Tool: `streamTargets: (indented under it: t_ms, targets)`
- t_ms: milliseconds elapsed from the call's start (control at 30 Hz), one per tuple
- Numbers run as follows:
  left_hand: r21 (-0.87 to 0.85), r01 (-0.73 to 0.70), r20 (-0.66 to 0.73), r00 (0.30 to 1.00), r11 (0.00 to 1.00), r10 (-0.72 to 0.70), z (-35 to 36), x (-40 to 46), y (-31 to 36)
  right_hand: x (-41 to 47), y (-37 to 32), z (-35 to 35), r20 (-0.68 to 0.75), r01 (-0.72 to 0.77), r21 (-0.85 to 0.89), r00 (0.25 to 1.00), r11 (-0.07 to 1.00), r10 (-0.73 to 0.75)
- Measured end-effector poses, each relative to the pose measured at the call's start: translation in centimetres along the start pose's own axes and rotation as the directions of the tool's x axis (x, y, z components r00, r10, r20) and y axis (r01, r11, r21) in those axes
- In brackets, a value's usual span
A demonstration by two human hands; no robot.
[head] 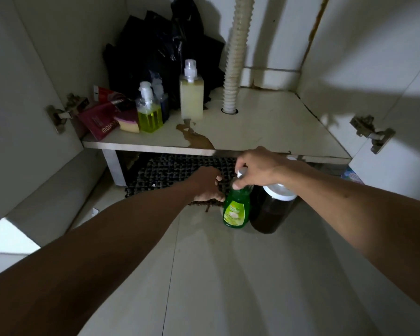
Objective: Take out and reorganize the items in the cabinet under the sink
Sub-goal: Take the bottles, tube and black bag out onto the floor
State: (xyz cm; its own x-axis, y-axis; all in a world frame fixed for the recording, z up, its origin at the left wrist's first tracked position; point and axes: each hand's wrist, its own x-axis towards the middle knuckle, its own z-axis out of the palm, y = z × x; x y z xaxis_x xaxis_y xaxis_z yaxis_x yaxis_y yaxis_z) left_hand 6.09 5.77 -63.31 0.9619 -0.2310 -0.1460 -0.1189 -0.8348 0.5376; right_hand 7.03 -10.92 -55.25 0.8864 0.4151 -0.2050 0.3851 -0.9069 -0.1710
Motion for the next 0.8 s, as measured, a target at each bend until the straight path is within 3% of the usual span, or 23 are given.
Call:
streamTargets:
  t_ms: [100, 233, 333, 433, 633, 800]
  targets:
    - [0.021, 0.020, -0.101, 0.995, 1.000, -0.018, -3.3, -0.8, -0.6, -0.5, -0.9, -1.7, 0.026, 0.014, -0.003, 1.000, 1.000, -0.014]
    - [-0.011, -0.010, -0.293, 0.956, 1.000, 0.006, -7.7, -1.6, -1.4, 0.7, -2.6, -6.2, -0.084, 0.051, 0.028, 0.995, 0.998, -0.049]
    - [-0.189, 0.019, -0.414, 0.905, 0.982, -0.098, -10.9, -0.6, -1.3, 2.7, -3.9, -10.3, -0.197, 0.052, 0.063, 0.980, 0.997, -0.039]
    - [-0.238, 0.052, -0.461, 0.873, 0.970, -0.159, -13.7, 1.6, -0.6, 5.8, -5.5, -13.8, -0.310, 0.065, 0.169, 0.951, 0.983, -0.009]
    - [-0.208, 0.135, -0.561, 0.795, 0.969, -0.231, -16.6, 6.8, 0.0, 13.5, -7.4, -16.9, -0.386, 0.102, 0.417, 0.919, 0.903, 0.075]
    - [-0.300, 0.170, -0.568, 0.759, 0.939, -0.318, -15.9, 10.6, -1.3, 17.6, -8.2, -15.7, -0.268, 0.015, 0.491, 0.954, 0.871, 0.134]
